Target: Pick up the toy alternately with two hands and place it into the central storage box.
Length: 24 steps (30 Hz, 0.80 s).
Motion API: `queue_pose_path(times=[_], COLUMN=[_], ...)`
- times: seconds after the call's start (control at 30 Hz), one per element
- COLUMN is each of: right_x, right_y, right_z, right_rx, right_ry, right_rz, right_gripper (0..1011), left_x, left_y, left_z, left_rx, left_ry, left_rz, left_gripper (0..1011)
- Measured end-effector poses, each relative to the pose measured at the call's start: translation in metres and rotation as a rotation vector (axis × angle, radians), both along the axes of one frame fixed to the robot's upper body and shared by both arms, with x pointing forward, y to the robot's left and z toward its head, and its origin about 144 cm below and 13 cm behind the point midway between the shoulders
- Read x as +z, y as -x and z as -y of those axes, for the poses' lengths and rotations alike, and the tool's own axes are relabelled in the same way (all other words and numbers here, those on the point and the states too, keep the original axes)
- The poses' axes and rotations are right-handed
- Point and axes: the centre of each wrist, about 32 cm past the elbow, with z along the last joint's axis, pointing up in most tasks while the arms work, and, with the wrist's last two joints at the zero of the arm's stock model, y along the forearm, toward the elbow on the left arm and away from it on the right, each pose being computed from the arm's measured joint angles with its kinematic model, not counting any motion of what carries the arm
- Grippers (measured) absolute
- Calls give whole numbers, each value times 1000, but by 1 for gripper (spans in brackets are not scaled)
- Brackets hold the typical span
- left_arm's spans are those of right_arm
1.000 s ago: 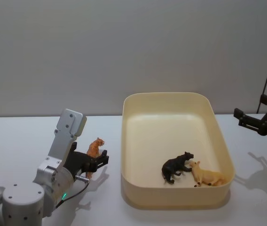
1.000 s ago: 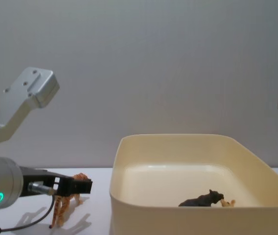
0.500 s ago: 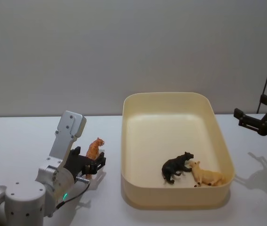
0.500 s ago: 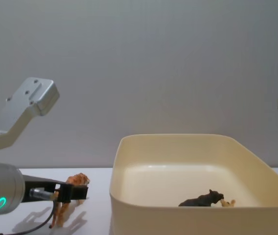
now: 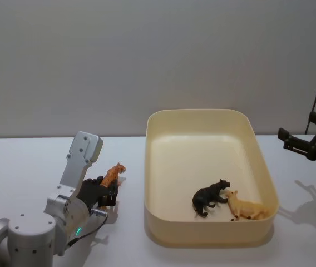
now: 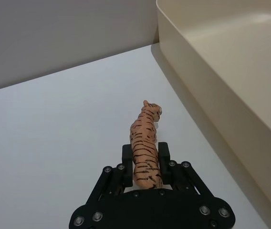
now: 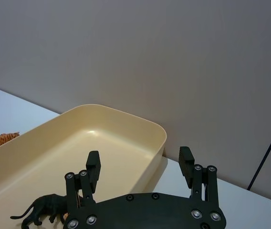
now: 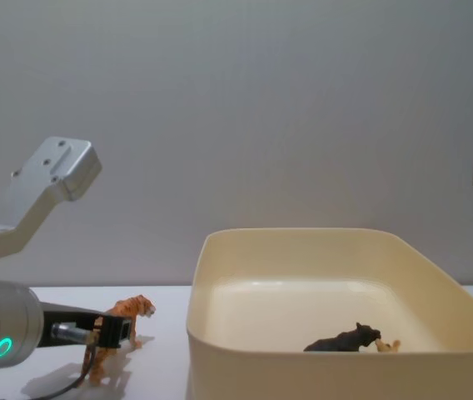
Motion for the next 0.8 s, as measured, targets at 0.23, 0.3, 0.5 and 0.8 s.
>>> queue_pose_path(times=[0.23, 0.3, 0.5, 0.8], right_x=[0, 0, 0, 0], right_y=[0, 0, 0, 0], right_z=[0, 0, 0, 0], right_rx=[0, 0, 0, 0], right_ry=[0, 0, 0, 0], right_rz=[0, 0, 0, 0], right_gripper=[1001, 1001, 1001, 1001], left_x=[0, 0, 4, 18], left_y=[0, -1, -3, -11], left_z=[0, 0, 1, 4], left_rx=[0, 0, 3, 21], left_ry=[1, 2, 4, 5], left_rz=[-1, 0, 33, 133], left_gripper=[288, 288, 288, 288])
